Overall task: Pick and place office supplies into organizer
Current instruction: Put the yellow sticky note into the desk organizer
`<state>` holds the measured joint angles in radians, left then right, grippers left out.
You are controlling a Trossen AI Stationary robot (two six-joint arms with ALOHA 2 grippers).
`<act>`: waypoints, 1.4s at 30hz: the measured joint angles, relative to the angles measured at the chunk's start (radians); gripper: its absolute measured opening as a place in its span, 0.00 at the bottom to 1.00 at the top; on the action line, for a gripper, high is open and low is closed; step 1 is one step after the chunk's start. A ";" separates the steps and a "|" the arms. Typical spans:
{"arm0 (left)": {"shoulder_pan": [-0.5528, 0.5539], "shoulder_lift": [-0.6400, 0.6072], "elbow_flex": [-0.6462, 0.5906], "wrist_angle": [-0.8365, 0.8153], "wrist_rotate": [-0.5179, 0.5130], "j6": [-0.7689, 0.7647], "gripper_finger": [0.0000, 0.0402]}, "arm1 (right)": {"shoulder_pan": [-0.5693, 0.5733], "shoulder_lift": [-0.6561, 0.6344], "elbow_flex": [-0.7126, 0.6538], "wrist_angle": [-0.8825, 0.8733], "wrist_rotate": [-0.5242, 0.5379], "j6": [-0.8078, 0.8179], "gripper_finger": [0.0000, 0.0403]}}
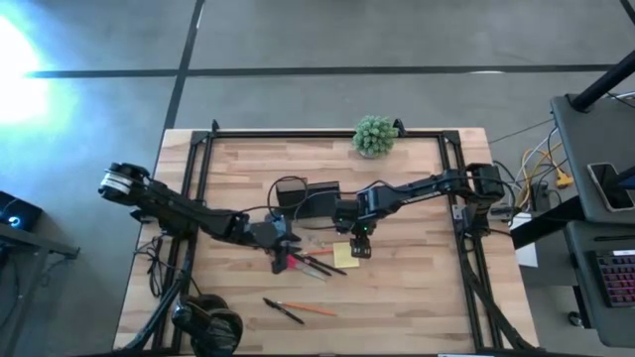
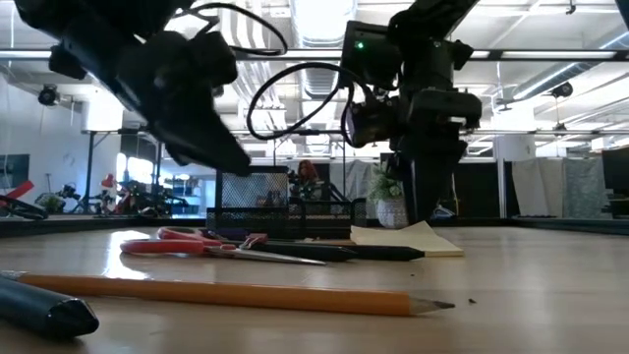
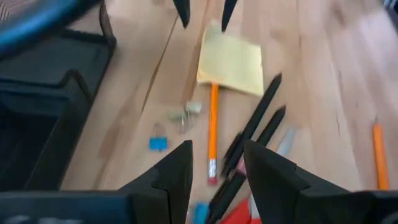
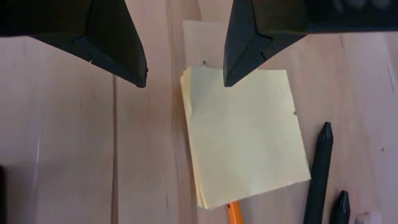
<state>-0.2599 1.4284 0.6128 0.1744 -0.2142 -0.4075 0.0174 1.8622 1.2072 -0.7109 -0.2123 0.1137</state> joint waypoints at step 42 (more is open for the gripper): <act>-0.035 0.483 0.378 0.211 -0.081 -0.005 0.32 | -0.049 -0.134 -0.199 0.172 0.003 -0.065 0.50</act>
<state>-0.2946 1.9118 0.9905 0.3850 -0.2952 -0.4129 -0.0319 1.7283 1.0082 -0.5389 -0.2096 0.0489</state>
